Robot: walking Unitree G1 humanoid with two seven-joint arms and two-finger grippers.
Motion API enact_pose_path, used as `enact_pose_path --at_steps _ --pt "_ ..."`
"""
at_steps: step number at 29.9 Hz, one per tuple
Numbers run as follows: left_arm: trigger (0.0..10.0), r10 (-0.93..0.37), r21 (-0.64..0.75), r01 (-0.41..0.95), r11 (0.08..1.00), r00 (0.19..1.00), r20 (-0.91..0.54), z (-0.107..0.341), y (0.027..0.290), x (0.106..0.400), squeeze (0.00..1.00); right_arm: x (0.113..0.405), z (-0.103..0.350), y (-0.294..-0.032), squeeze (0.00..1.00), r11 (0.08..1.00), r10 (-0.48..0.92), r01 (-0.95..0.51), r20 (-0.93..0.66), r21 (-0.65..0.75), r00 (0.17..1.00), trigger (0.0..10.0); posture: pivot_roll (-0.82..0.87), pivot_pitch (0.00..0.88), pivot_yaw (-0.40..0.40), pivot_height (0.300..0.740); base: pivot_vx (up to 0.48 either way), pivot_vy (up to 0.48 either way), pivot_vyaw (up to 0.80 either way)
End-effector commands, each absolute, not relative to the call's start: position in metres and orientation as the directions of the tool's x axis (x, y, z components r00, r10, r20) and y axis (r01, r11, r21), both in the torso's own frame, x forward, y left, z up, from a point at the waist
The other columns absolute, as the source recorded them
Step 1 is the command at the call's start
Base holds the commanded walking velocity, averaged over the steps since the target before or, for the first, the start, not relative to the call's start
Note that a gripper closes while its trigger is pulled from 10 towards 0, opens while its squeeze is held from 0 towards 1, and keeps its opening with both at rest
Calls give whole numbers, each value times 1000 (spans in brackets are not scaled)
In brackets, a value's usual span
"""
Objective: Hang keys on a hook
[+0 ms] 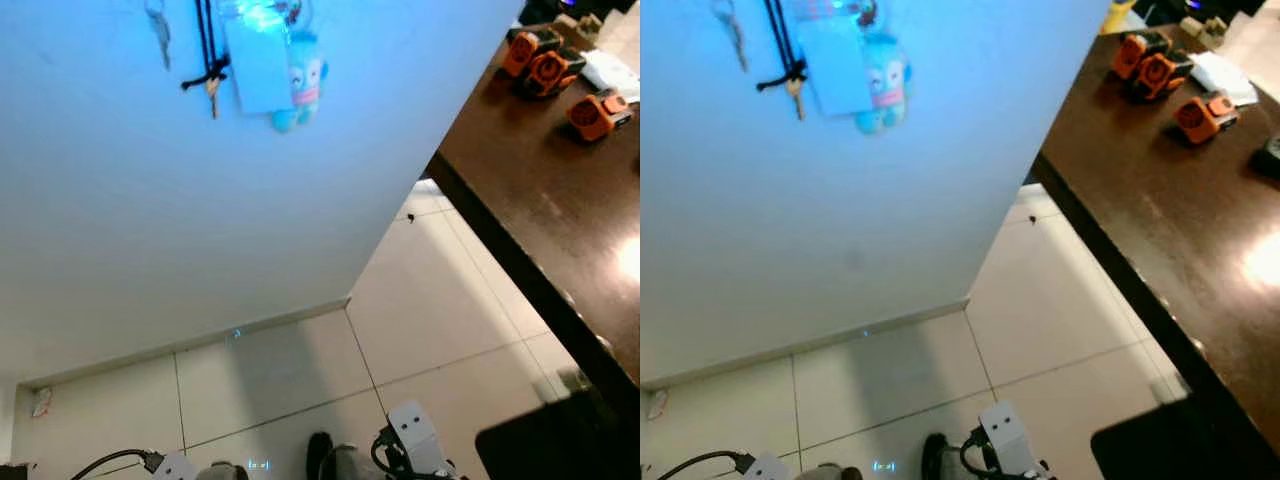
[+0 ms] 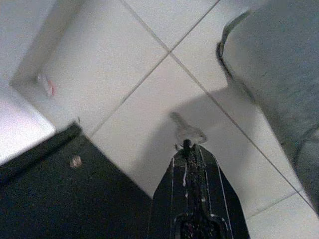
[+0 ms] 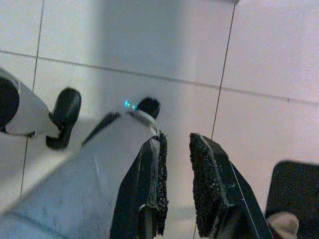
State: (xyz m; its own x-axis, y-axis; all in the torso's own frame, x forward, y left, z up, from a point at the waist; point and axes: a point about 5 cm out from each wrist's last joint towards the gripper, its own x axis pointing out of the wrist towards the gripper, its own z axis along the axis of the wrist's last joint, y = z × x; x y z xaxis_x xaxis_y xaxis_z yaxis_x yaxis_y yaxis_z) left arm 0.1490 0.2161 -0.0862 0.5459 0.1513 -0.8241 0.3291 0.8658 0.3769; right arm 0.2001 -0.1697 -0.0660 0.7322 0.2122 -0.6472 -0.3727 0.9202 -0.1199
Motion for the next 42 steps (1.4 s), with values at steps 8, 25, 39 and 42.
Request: enact_pose_path --at_steps 8,25,39,42 --pt "10000 -114 319 10 948 945 307 154 143 324 0 200 -67 -169 0 924 209 -365 -652 -112 729 10000 -63 93 -47 740 0 0 0" --pt "10000 -135 361 84 929 984 119 114 147 308 0 197 -69 -169 0 928 203 -358 -657 -109 726 10000 -72 97 -35 740 0 0 0" --pt "10000 -162 401 28 916 938 306 165 147 303 0 210 -60 -168 0 939 201 -328 -607 -106 769 10000 -59 101 -18 740 0 0 0" --pt "10000 -144 359 -5 933 911 386 197 143 308 0 220 -54 -170 0 949 181 -296 -578 -111 796 10000 -51 99 10 740 0 0 0"
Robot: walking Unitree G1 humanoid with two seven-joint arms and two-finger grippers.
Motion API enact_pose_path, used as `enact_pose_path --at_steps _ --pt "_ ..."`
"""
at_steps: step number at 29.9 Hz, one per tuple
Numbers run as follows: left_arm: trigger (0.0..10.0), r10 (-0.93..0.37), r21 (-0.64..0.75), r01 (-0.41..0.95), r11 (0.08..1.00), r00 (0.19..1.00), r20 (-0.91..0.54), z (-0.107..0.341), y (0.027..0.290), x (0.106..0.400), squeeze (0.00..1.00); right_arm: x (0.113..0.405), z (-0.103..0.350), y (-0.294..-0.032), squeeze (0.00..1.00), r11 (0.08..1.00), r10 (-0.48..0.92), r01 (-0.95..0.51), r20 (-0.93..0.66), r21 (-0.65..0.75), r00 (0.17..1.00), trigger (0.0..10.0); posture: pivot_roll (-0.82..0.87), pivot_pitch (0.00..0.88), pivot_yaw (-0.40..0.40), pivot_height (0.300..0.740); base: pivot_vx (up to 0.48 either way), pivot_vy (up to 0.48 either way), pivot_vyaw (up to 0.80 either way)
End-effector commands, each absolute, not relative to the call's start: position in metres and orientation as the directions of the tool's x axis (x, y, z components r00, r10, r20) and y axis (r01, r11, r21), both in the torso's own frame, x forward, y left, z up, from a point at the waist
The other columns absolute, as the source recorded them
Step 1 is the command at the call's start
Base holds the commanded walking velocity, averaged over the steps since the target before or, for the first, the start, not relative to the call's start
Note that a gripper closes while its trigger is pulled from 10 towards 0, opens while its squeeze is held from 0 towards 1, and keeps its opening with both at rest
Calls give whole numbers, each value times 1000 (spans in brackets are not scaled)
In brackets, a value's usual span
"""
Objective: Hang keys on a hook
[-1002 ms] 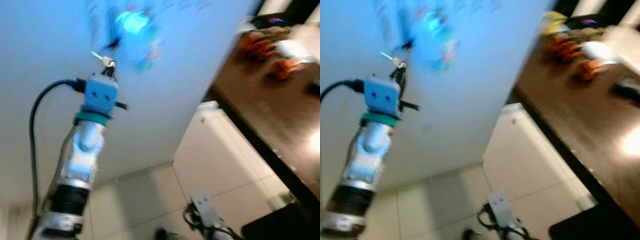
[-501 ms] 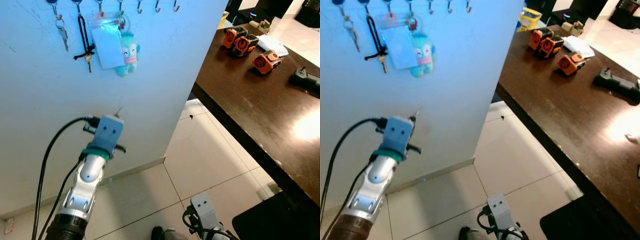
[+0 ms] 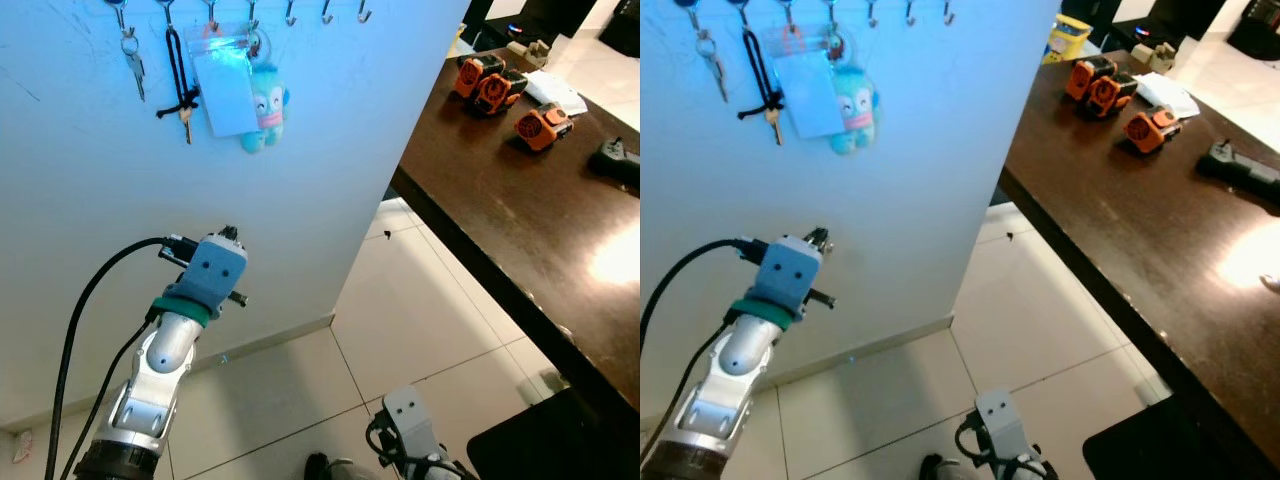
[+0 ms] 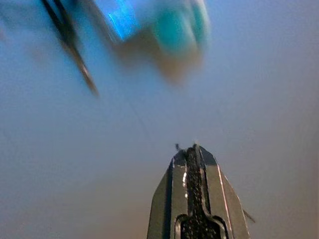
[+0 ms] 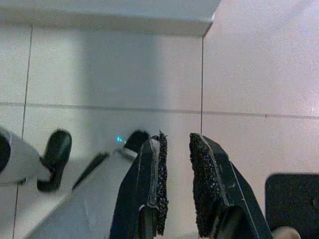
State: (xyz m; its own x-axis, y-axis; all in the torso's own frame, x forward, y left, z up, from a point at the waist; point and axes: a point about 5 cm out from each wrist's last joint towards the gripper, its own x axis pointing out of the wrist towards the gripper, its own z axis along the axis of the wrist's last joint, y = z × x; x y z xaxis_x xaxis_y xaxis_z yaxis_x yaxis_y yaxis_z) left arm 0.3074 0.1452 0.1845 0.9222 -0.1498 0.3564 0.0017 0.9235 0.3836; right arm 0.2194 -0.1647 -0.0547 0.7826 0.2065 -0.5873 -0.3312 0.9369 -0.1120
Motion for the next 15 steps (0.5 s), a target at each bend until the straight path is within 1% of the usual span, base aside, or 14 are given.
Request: enact_pose_path --at_steps 1,2,3,4,6,8,9,10,11,12,15 --pt "10000 -156 353 3 936 899 408 209 140 311 0 224 -51 -170 0 952 173 -285 -572 -113 802 10000 -43 93 27 740 0 0 0" --pt "10000 -156 353 3 936 899 408 209 140 311 0 224 -51 -170 0 952 173 -285 -572 -113 802 10000 -43 93 27 740 0 0 0" --pt "10000 -180 345 27 938 889 420 223 135 316 0 229 -49 -167 0 954 169 -279 -566 -112 807 10000 -48 99 46 740 0 0 0" --pt "10000 -180 345 27 938 889 420 223 135 316 0 229 -49 -167 0 954 169 -279 -566 -112 807 10000 -48 99 46 740 0 0 0" --pt "10000 -200 245 100 964 882 427 243 126 324 0 232 -48 -159 0 954 185 -285 -557 -97 809 10000 -59 114 63 740 0 0 0" --pt "10000 -200 245 100 964 882 427 243 126 324 0 232 -48 -159 0 954 185 -285 -557 -97 809 10000 -59 114 63 740 0 0 0" --pt "10000 -211 202 135 970 880 426 247 121 326 0 231 -49 -154 0 950 199 -298 -560 -91 804 10000 -59 114 63 740 0 0 0" --pt "10000 -211 202 135 970 880 426 247 121 326 0 231 -49 -154 0 950 199 -298 -560 -91 804 10000 -59 114 63 740 0 0 0" --pt "10000 -253 236 159 959 853 456 255 115 325 0 229 -50 -150 0 945 212 -314 -564 -89 798 10000 -60 99 66 740 0 0 0" --pt "10000 -253 236 159 959 853 456 255 115 325 0 229 -50 -150 0 945 212 -314 -564 -89 798 10000 -60 99 66 740 0 0 0" --pt "10000 -354 323 201 925 768 534 282 103 314 0 227 -51 -145 0 950 217 -304 -552 -69 805 10000 -64 104 64 740 0 0 0"
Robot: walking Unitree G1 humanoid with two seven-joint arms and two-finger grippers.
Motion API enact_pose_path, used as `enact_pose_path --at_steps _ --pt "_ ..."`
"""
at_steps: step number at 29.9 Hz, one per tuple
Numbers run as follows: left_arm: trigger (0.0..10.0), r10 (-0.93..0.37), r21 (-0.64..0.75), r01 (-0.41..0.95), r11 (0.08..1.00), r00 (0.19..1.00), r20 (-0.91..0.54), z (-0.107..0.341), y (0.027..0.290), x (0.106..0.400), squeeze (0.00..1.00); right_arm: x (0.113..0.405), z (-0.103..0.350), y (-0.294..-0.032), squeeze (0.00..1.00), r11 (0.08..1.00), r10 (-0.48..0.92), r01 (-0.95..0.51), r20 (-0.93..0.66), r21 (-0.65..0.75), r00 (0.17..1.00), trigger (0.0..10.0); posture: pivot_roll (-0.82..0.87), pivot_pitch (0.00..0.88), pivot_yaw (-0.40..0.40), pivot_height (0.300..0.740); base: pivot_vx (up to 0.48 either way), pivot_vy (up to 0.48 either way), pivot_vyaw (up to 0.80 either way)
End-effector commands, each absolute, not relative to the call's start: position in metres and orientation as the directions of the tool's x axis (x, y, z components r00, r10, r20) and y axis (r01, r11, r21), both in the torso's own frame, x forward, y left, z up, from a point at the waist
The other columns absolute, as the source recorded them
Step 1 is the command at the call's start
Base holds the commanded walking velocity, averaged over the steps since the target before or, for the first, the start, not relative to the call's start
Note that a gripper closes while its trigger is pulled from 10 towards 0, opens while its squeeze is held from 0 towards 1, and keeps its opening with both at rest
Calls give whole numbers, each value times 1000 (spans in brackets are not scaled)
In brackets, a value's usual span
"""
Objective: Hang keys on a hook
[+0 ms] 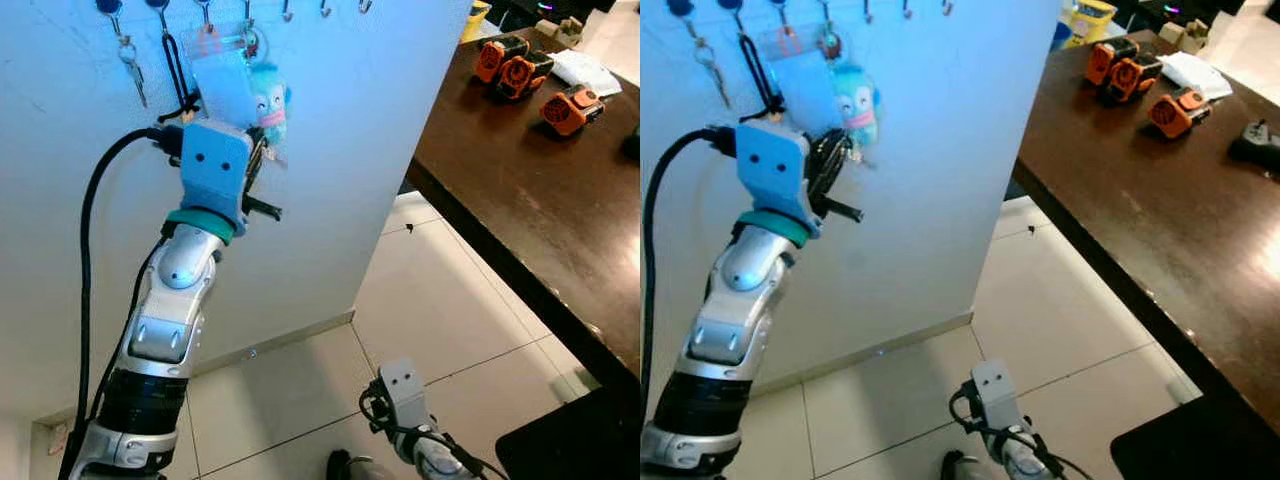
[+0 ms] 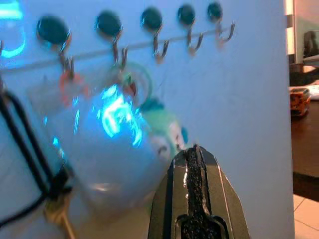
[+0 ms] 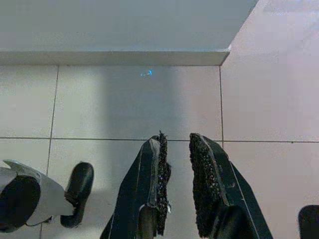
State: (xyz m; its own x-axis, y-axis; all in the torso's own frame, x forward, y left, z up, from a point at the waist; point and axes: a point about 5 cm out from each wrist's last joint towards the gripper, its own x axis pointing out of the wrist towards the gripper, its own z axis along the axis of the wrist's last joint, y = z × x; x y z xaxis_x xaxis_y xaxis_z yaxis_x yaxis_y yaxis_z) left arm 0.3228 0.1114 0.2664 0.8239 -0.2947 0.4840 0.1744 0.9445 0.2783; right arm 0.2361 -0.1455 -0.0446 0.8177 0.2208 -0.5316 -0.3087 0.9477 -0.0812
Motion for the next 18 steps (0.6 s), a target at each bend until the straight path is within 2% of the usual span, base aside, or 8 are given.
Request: enact_pose_path --at_steps 1,5,10,15,18 --pt "10000 -354 323 201 925 768 534 282 103 314 0 227 -51 -145 0 950 217 -304 -552 -69 805 10000 -64 104 64 740 0 0 0" --pt "10000 -395 353 216 910 708 585 302 90 306 0 226 -51 -151 0 954 209 -293 -548 -69 810 10000 -61 105 47 740 0 0 0" --pt "10000 -385 352 194 916 676 628 316 81 306 0 234 -44 -157 0 960 195 -269 -519 -70 832 10000 -74 104 30 740 0 0 0" --pt "10000 -396 393 168 904 674 623 309 79 307 0 239 -41 -158 0 962 193 -264 -505 -72 841 10000 -84 96 24 740 0 0 0" --pt "10000 -410 505 67 860 681 607 293 80 304 0 240 -40 -158 0 958 198 -274 -504 -81 841 10000 -76 89 22 740 0 0 0"
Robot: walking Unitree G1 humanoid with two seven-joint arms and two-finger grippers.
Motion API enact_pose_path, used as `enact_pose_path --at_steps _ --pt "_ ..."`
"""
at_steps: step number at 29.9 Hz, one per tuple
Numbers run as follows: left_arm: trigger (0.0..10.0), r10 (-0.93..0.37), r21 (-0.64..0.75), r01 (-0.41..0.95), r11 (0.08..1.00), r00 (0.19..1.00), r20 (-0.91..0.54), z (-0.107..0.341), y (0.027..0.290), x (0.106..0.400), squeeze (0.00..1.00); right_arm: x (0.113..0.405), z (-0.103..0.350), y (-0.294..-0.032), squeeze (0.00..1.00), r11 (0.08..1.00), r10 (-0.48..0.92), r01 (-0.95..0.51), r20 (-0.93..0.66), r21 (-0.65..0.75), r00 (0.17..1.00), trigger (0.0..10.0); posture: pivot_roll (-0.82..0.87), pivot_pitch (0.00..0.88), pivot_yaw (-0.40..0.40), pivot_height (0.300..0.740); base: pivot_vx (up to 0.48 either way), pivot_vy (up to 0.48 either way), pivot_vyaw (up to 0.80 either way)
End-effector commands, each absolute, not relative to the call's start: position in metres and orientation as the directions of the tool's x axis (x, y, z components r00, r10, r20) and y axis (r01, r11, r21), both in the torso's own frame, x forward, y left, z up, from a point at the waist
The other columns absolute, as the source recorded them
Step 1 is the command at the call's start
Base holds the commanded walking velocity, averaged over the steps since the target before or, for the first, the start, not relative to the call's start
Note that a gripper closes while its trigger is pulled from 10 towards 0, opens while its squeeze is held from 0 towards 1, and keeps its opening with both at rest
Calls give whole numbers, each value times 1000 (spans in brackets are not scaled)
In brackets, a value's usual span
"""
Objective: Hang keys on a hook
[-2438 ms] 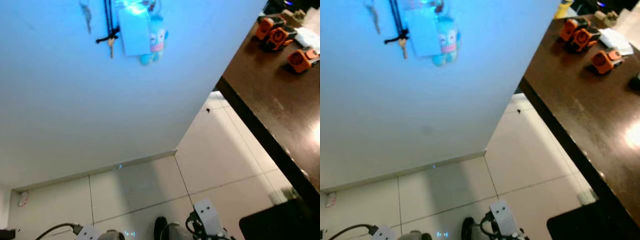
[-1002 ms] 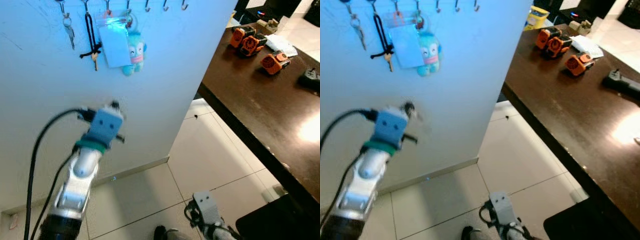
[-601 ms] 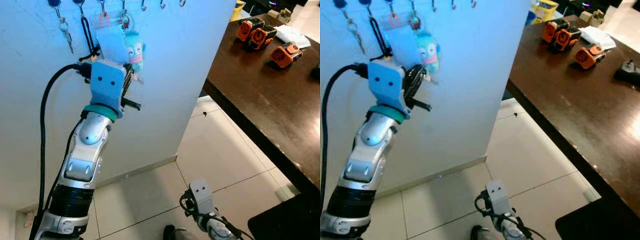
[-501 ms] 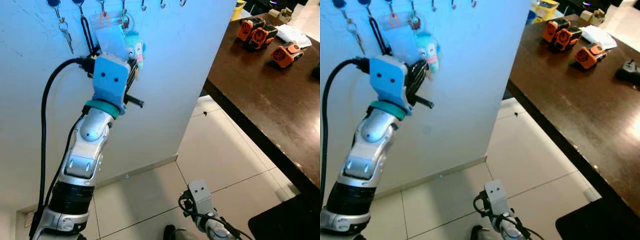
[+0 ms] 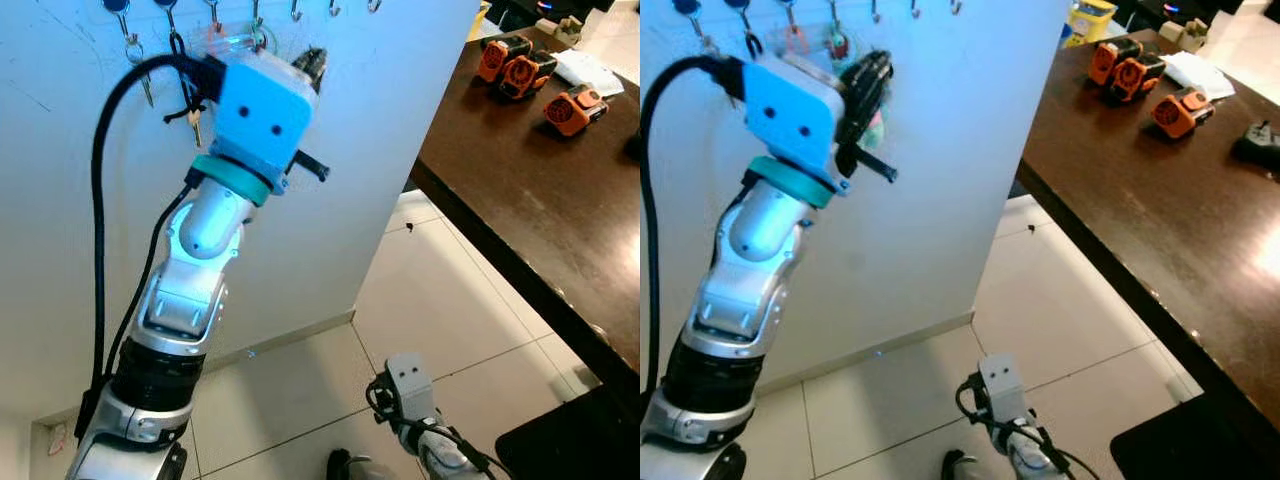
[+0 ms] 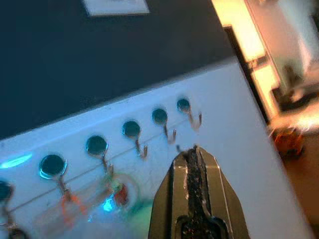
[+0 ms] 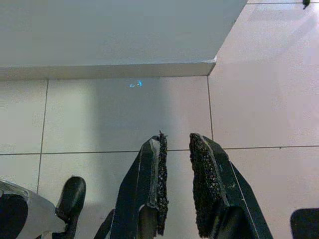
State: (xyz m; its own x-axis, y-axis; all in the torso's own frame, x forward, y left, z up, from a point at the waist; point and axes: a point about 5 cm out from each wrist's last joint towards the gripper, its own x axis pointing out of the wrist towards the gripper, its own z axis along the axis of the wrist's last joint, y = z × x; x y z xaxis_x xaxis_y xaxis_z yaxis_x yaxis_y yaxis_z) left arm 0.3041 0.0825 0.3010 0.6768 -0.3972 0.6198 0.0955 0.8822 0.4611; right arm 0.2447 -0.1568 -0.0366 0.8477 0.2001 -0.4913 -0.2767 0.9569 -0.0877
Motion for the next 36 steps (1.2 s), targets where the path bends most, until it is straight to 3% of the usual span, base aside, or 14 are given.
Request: enact_pose_path --at_steps 1,12,20,36 --pt "10000 -400 514 49 857 691 602 290 82 304 0 240 -40 -158 0 958 199 -276 -506 -82 839 10000 -71 87 24 740 0 0 0" --pt "10000 -377 439 136 888 763 525 283 95 313 0 244 -39 -142 0 963 204 -265 -502 -53 841 10000 -30 70 91 740 0 0 0" --pt "10000 -415 523 128 843 774 479 277 106 316 0 244 -40 -136 0 974 182 -226 -502 -28 846 10000 -39 68 143 740 0 0 0" --pt "10000 -408 429 194 882 769 493 274 88 318 0 224 -51 -166 0 981 117 -182 -539 -69 834 10000 -101 82 94 740 0 0 0"
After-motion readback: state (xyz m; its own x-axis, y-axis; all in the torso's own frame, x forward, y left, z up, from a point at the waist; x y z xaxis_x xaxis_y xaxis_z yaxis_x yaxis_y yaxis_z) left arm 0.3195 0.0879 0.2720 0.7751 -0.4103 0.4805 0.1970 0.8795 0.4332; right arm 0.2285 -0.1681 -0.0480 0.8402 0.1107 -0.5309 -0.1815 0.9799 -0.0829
